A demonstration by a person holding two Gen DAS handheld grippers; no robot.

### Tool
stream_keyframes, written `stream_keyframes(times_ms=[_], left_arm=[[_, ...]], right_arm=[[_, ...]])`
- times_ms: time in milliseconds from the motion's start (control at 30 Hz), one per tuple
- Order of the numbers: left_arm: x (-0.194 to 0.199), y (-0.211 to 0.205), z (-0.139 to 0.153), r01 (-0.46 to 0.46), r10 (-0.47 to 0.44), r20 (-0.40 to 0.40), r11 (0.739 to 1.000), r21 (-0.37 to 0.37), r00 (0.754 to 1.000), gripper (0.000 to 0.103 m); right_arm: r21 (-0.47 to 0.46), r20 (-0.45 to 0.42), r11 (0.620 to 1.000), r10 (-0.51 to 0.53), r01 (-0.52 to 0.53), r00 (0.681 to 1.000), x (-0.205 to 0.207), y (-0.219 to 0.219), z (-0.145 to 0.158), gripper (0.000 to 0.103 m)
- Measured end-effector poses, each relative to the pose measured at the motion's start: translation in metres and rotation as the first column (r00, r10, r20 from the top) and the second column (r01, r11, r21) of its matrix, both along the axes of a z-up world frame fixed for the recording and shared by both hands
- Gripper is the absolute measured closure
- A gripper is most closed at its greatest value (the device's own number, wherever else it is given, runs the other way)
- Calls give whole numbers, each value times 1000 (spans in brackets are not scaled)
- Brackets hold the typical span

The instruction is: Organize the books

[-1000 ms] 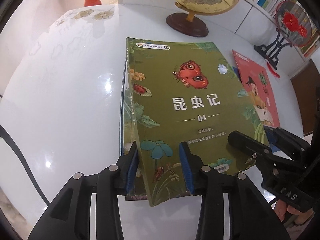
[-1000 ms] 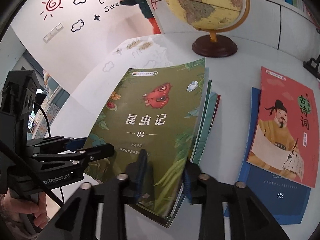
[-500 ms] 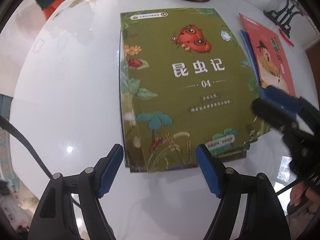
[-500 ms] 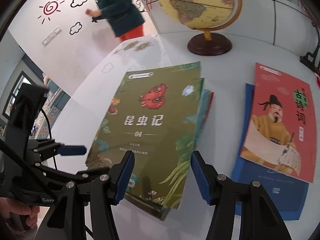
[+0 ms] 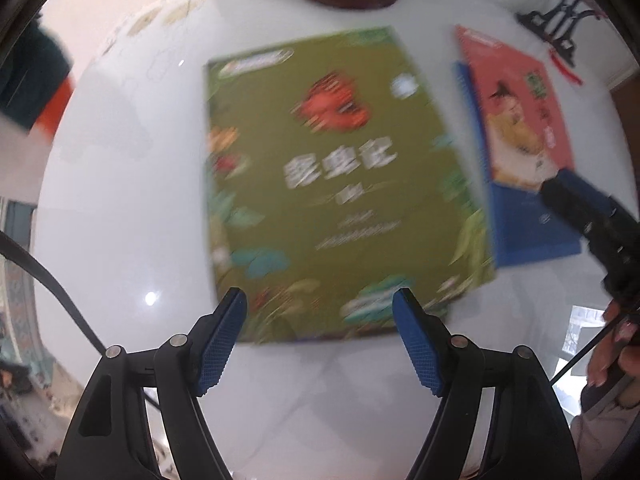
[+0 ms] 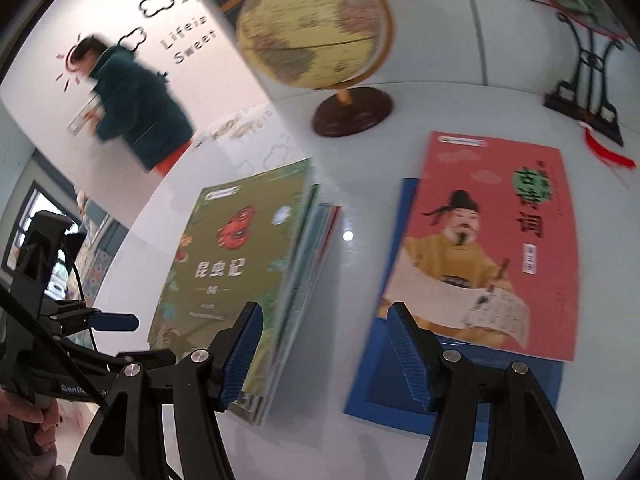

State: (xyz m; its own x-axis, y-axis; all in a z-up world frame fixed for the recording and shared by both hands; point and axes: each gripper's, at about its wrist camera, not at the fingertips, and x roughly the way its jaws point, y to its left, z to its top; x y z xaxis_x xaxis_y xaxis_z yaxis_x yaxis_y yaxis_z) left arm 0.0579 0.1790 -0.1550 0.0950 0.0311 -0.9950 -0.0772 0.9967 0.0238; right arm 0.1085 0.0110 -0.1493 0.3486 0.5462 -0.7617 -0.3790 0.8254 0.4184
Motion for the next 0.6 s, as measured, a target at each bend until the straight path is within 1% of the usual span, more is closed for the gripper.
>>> stream_keyframes(times_ms=[200, 300, 333, 367, 467, 500, 567, 600], left_arm=[[26, -49, 10, 67, -61, 87, 995, -73, 994, 29], [34, -68, 10, 78, -60, 130, 988, -131, 990, 29], [40, -80, 10, 73, -52, 142, 986, -150, 989, 29], [45, -84, 10, 62, -34, 151, 981, -185, 988, 29], [64, -93, -8, 23, 16, 139, 961, -277, 990, 29], [67, -96, -14, 13, 28, 134, 955, -296, 991, 29], [73, -101, -23, -6, 48, 124, 948, -318, 991, 29], [76, -105, -27, -12, 52, 121, 949, -315, 991, 29]], right_arm=[[-16, -1, 998, -59, 59, 998, 9, -38, -3, 40], [-26, -9, 995, -95, 95, 995, 16, -58, -6, 40], [-28, -10, 994, -105, 105, 994, 18, -63, -7, 40], [-32, -10, 992, -119, 119, 993, 20, -72, -8, 40], [-46, -13, 989, -145, 144, 989, 26, -91, -12, 40], [-53, -15, 987, -152, 151, 988, 28, -97, -14, 40], [-65, -22, 984, -165, 164, 986, 32, -109, -20, 40], [-69, -25, 983, -172, 170, 985, 34, -115, -22, 40]])
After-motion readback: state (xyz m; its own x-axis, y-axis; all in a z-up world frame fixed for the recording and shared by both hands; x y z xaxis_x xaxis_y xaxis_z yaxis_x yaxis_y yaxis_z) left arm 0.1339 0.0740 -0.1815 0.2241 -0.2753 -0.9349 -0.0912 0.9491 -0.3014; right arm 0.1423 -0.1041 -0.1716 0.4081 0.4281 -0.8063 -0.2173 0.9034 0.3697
